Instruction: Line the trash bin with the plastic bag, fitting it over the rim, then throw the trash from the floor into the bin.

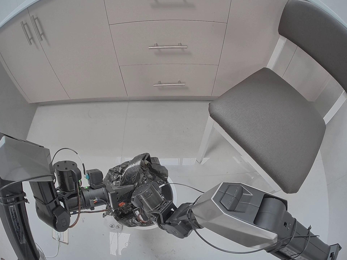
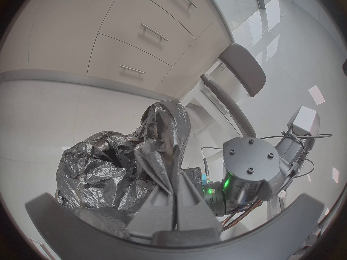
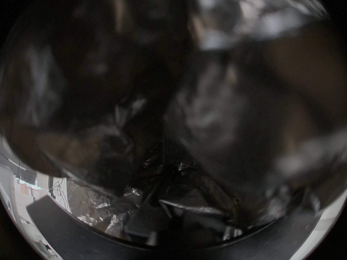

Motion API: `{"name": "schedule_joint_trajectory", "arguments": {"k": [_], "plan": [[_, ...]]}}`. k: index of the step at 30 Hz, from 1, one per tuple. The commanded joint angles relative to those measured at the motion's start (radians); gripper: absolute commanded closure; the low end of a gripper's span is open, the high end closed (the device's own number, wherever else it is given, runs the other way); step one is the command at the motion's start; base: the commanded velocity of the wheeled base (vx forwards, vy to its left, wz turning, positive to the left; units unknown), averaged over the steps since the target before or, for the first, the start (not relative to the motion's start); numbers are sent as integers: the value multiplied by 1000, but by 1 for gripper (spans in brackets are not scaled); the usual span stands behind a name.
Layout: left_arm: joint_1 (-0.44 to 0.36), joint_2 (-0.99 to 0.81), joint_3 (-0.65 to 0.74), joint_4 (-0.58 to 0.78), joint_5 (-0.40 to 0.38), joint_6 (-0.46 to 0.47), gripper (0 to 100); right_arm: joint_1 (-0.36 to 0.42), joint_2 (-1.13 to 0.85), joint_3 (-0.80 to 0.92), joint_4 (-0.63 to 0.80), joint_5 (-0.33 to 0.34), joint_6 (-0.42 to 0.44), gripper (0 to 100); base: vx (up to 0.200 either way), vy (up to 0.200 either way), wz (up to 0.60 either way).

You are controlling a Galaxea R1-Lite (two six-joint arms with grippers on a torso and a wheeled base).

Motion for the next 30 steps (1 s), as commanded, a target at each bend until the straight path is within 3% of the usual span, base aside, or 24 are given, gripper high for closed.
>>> {"name": "schedule_joint_trajectory", "arguments": {"k": [1,10,30], "plan": [[0,2,-1,0,0,-1,100,-6,-3,1,-2,-1,-11,0,0,0,0],[0,2,-1,0,0,1,100,6,-69,36,-14,-27,-5,0,0,0,0],[0,5,-2,0,0,1,100,46,-382,426,-100,-30,-7,0,0,0,0]]}}
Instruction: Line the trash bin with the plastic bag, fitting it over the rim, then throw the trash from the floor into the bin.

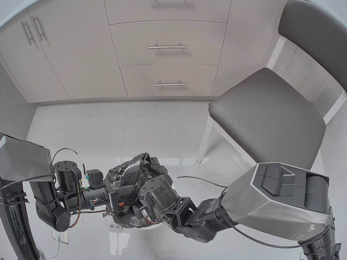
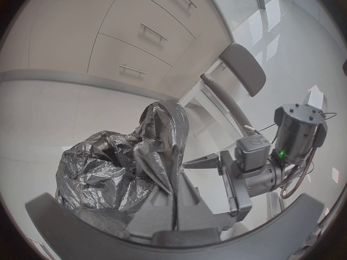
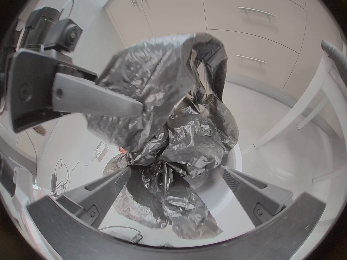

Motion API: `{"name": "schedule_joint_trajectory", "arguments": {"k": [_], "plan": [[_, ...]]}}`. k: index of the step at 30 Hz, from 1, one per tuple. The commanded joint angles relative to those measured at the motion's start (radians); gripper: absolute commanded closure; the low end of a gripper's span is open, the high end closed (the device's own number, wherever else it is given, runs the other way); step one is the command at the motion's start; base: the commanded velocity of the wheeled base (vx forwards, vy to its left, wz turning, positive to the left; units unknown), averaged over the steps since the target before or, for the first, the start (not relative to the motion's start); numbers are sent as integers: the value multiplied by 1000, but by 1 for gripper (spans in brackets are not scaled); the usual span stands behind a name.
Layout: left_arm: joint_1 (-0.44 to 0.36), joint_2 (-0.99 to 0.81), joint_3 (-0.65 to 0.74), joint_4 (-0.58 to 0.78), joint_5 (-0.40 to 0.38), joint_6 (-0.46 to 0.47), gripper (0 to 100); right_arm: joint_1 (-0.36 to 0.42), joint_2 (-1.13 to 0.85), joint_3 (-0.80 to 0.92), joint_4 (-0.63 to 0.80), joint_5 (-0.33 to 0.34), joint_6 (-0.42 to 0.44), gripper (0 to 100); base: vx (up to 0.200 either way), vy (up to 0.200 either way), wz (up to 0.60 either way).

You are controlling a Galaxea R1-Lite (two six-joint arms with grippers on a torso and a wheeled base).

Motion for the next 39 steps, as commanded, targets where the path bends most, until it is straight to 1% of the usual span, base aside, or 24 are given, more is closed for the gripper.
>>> {"name": "schedule_joint_trajectory", "arguments": {"k": [1,2,5,8,11,16,20,24,29,30,33,39], "plan": [[0,3,-2,0,0,0,100,27,-103,99,-9,6,4,0,0,0,0],[0,3,-2,0,0,0,100,27,-103,99,-9,6,4,0,0,0,0],[0,3,-2,0,0,-1,100,89,-111,173,-11,7,12,0,0,0,0],[0,3,-1,0,0,0,100,129,-77,188,-42,7,12,0,0,0,0],[0,2,-1,0,0,0,100,147,-43,183,-74,9,9,0,0,0,0],[0,5,-2,0,0,0,100,164,-25,196,-74,15,10,0,0,0,0],[0,6,-1,0,0,0,100,164,0,188,-77,17,12,0,0,0,0],[0,8,-2,0,0,0,100,164,38,151,-77,46,10,0,0,0,0],[0,9,-2,0,0,0,100,150,92,78,-75,37,2,0,0,0,0],[0,11,-2,0,0,0,100,132,110,35,-68,35,-1,0,0,0,0],[0,11,-4,0,0,0,100,103,126,2,-62,34,-4,0,0,0,0],[0,12,-4,0,0,0,100,67,147,-10,-62,32,-10,0,0,0,0]]}}
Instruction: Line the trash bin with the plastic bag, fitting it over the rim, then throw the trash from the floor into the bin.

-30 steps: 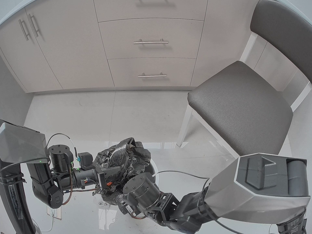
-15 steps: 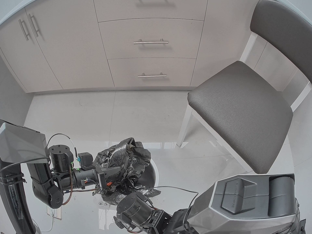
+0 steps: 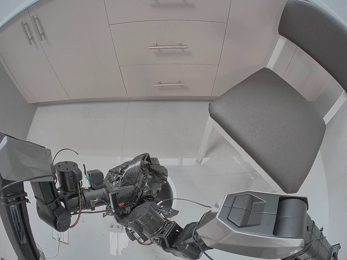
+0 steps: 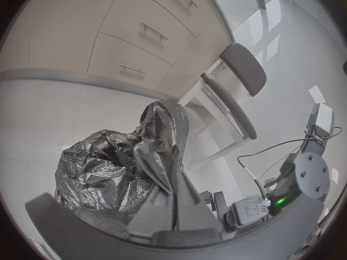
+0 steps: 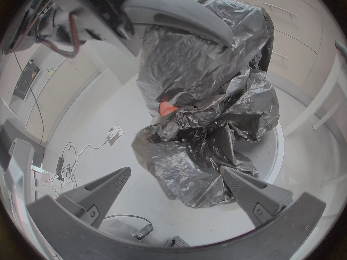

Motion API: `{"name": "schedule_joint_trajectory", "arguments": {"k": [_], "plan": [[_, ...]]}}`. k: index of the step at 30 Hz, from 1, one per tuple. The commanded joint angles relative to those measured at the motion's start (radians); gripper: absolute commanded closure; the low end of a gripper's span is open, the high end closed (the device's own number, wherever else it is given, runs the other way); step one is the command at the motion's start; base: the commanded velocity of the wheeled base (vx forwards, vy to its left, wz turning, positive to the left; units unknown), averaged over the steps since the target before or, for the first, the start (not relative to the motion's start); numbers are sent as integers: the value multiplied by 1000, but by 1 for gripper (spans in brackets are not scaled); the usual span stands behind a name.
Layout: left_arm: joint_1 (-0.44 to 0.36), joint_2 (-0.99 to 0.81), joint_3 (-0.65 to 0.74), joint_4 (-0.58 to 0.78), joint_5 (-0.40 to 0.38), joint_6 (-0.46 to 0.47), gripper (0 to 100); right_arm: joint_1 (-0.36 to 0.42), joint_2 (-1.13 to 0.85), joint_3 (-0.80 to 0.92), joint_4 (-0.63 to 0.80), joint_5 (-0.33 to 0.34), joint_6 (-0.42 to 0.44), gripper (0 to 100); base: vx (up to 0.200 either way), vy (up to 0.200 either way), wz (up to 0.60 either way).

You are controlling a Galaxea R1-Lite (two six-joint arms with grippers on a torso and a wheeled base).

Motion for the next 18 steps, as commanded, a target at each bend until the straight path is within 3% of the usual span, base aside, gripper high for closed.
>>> {"name": "schedule_joint_trajectory", "arguments": {"k": [1,11,17,18], "plan": [[0,3,0,0,0,-1,100,-35,37,-21,-1,0,0,0,0,0,0],[0,6,-2,0,0,-1,100,-108,78,-102,1,0,-31,0,0,0,0],[0,6,-2,0,0,-1,100,-114,104,-156,47,1,-31,0,0,0,0],[0,6,-2,0,0,-1,100,-116,109,-173,51,1,-31,100,0,0,0]]}}
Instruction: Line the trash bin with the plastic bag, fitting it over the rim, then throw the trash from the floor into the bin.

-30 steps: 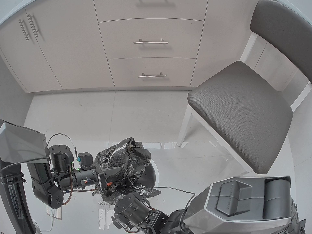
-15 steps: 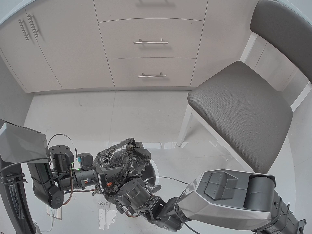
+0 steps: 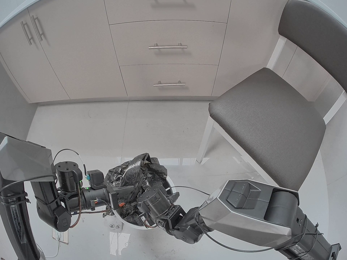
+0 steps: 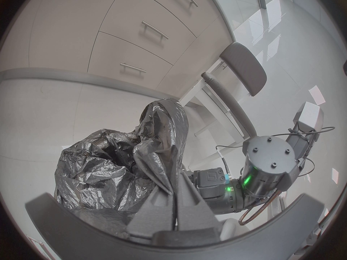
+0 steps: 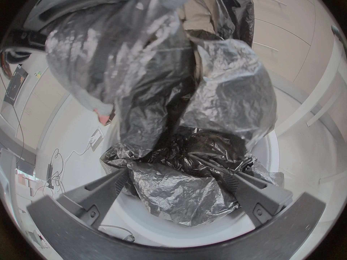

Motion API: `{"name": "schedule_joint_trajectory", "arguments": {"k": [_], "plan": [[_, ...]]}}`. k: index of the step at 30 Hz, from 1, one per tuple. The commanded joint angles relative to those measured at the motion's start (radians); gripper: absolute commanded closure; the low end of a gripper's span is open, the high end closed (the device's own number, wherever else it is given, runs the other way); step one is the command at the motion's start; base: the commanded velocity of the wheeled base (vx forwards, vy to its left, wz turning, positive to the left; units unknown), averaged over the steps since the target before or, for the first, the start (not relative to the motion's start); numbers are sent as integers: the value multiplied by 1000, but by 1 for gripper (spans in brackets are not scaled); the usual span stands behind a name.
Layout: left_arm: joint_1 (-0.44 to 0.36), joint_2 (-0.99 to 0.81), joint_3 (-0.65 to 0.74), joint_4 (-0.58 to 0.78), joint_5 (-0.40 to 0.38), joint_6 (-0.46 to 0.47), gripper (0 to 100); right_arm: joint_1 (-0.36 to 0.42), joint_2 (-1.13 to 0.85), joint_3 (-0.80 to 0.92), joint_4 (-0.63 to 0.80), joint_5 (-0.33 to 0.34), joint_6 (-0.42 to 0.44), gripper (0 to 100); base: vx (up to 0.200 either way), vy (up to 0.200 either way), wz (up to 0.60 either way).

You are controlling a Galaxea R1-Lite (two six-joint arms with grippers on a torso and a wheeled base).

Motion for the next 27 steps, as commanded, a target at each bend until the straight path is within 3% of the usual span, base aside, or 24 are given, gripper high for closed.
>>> {"name": "schedule_joint_trajectory", "arguments": {"k": [1,13,17,21,27], "plan": [[0,2,0,-1,0,0,100,-6,31,-40,8,1,-1,100,0,0,0],[-1,2,5,-1,0,1,100,-23,39,-57,8,7,-2,100,0,0,0],[-1,2,3,-1,0,1,100,-32,40,-66,12,22,-2,100,0,0,0],[-1,4,1,-1,0,1,100,-49,40,-84,69,93,5,100,0,0,0],[-1,10,-2,-1,0,1,100,-49,26,-61,83,90,7,100,0,0,0]]}}
